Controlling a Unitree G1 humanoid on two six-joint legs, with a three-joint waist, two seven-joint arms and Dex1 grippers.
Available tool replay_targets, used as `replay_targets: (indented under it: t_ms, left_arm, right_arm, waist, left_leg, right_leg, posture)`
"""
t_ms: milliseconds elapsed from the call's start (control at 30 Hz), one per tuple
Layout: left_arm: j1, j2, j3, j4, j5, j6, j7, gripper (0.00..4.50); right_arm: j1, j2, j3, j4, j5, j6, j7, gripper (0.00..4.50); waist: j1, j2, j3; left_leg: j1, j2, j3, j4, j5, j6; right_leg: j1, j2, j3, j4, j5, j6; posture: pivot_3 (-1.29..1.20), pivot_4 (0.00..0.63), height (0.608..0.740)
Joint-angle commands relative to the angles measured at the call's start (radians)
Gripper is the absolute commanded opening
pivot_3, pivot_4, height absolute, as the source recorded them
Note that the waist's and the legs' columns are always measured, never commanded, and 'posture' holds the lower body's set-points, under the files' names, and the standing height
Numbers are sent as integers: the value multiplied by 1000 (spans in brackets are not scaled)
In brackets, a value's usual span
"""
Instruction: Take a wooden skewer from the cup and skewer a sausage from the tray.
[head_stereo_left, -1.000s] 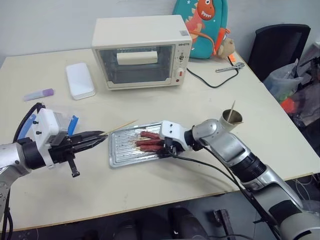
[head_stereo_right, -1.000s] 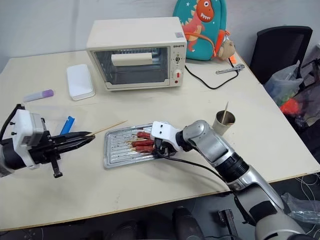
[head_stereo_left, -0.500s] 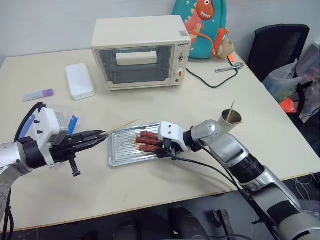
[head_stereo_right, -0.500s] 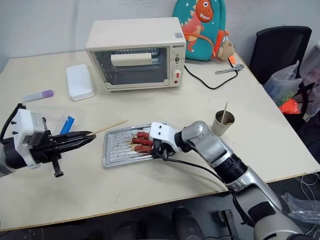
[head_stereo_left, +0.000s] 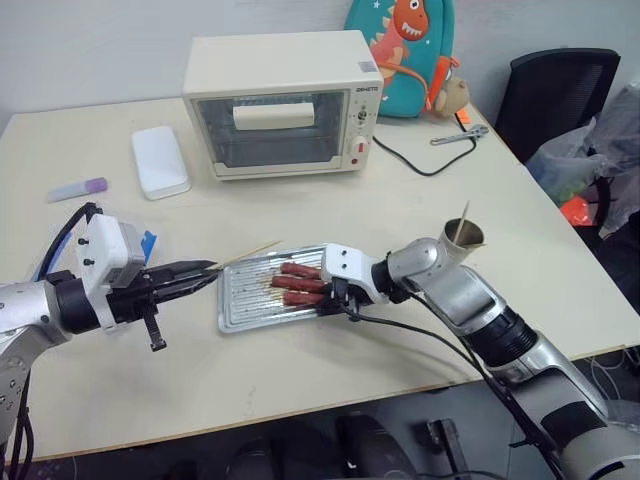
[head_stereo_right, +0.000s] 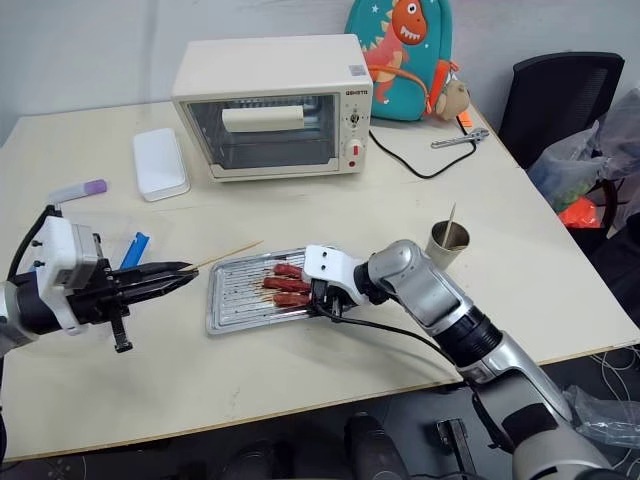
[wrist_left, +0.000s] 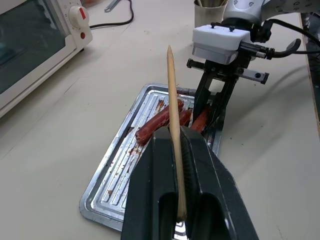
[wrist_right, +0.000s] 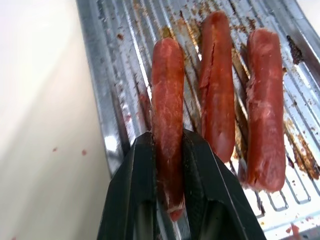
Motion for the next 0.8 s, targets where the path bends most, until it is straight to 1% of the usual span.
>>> replay_targets:
  t_ms: [33,100,200,233,333,467,533,667,800]
  left_arm:
    - [-14,24,-8,5,-1,-24,-31,0]
    - [-20,27,-14,13,-2,-24,-42,0]
    - [-32,36,-16,32,-16,-10,-54,0]
    - [-38,42,-16,43,-23,-2,-63,0]
    - [-52,52,-18,64,-31,5,-81,0]
    - [-95,65,-45,93,-28,3,-101,0]
    - [-114,69,-58,104,-26,2,-111,0]
    - [-153,74,-89,130,-15,-8,-130,0]
    - [-187,70,-121,136,-16,-7,-139,0]
  right_arm:
    - [-59,-67,-99,-82,19,-54,41,482]
    - [-65,-82,-132,-97,18,-85,30,482]
    - [-58,-100,-173,-116,-11,-190,0,482]
    - [-49,-115,-194,-121,-31,-269,-16,482]
    - [-26,-145,-226,-123,-68,-423,-44,482]
    - [44,-197,-278,-113,-112,-672,-79,482]
    - [70,-210,-295,-102,-119,-758,-86,482]
    - [100,-223,-316,-99,-115,-832,-89,482]
    - [101,-215,-325,-100,-124,-842,-100,482]
  waist:
    - [1,0,0]
    - [0,0,0]
    - [0,0,0]
    - [0,0,0]
    - [-1,0,0]
    - [3,0,0]
    - [2,0,0]
    - [0,0,0]
    - [0,0,0]
  left_leg:
    - [0,0,0,0,0,0]
    - [0,0,0,0,0,0]
    - [0,0,0,0,0,0]
    - [0,0,0,0,0,-1]
    - [0,0,0,-1,0,-1]
    - [0,0,-1,0,0,-1]
    - [0,-1,-1,0,0,-1]
    - [1,0,0,0,0,-1]
    - [1,1,0,1,0,-2]
  right_leg:
    - [0,0,0,0,0,0]
    - [0,0,-1,0,0,0]
    - [0,1,0,0,-1,-1]
    - [0,1,0,0,-1,-1]
    - [0,1,1,0,-1,-2]
    - [0,0,1,0,-1,-2]
    - [0,0,1,0,-1,-1]
    - [0,1,1,2,-1,-1]
    - [0,2,2,2,-1,-2]
  posture:
    - [0,150,740]
    - [0,150,740]
    - [0,150,740]
    - [0,150,740]
    - [0,150,740]
    - [0,150,740]
    - [0,150,740]
    - [0,150,740]
    - [0,150,740]
